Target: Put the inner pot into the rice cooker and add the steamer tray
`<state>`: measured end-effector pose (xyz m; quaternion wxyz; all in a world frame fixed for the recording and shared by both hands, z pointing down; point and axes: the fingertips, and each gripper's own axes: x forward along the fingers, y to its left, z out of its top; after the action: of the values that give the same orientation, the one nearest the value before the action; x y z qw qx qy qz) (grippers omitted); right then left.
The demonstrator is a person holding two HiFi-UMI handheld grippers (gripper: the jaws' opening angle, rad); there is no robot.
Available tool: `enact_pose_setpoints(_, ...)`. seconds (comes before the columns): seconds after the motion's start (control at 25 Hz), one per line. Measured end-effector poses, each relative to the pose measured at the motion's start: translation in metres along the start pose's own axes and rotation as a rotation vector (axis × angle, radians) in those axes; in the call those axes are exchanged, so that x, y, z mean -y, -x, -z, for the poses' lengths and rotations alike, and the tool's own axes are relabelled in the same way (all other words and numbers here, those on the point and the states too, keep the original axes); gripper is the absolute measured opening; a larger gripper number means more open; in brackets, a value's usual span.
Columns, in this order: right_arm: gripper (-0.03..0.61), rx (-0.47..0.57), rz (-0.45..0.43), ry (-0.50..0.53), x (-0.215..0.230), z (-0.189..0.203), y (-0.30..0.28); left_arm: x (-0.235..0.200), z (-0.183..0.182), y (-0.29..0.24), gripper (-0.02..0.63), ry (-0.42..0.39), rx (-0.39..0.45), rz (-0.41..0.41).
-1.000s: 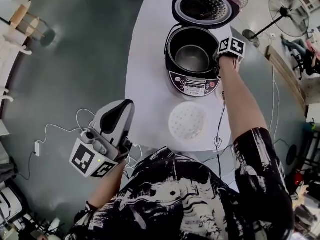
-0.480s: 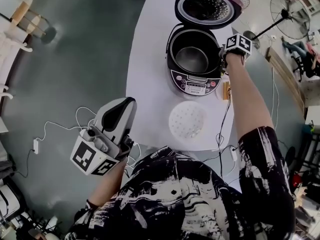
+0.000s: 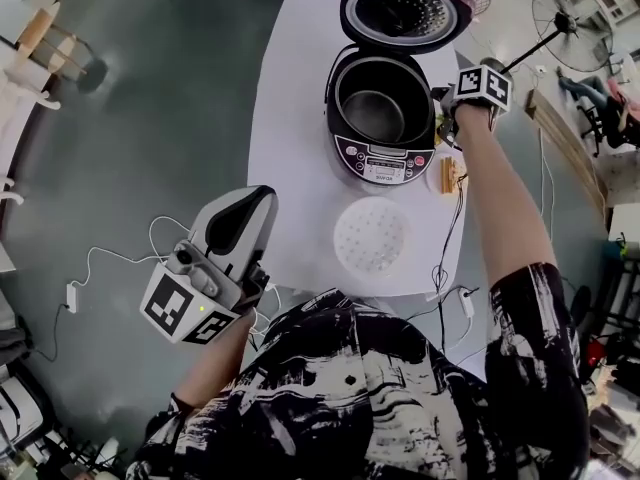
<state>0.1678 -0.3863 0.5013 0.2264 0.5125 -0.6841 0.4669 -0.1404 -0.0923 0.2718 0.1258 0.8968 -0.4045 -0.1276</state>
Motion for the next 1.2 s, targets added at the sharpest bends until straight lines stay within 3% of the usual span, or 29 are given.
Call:
enact_pose_setpoints(0.08, 0.000, 0.052, -0.107, 0.067, -0.027, -0.004, 0.018, 0.004, -0.001, -0.004, 0.005, -0.002, -0.001, 0.017)
enact_pose_setpoints(0.28, -0.002, 0.323, -0.543, 0.174, -0.113, 0.017, 0.144, 0.016, -0.001, -0.019, 0.005, -0.003, -0.016, 0.071)
enact_pose_setpoints(0.36, -0.001, 0.408, -0.588, 0.272, -0.117, 0.051, 0.194, 0.021, 0.004, -0.027, 0.005, -0.001, -0.027, 0.095)
enact_pose_setpoints(0.48, 0.002, 0.439, -0.548, 0.495, -0.101, 0.121, 0.221, 0.032, 0.016, -0.037, 0.005, 0.010, -0.053, 0.134)
enact_pose_setpoints(0.56, 0.006, 0.359, -0.466, 0.547, -0.069, 0.176, 0.198, 0.041, 0.022, -0.045, 0.005, 0.013, -0.071, 0.163)
enact_pose_setpoints(0.6, 0.014, 0.295, -0.434, 0.547, -0.048, 0.205, 0.176, 0.045, 0.024, -0.049, 0.005, 0.011, -0.078, 0.175)
enact_pose_setpoints(0.72, 0.161, 0.086, -0.342, 0.492, 0.008, 0.283, 0.106, 0.057, 0.031, -0.058, 0.005, 0.003, -0.096, 0.200)
enact_pose_setpoints(0.84, 0.167, -0.054, -0.214, 0.418, 0.058, 0.336, 0.054, 0.067, 0.037, -0.063, 0.005, -0.005, -0.116, 0.222)
enact_pose_setpoints(1.2, 0.166, -0.204, -0.036, 0.301, 0.109, 0.374, -0.008, 0.069, 0.042, -0.052, 0.005, -0.026, -0.150, 0.200)
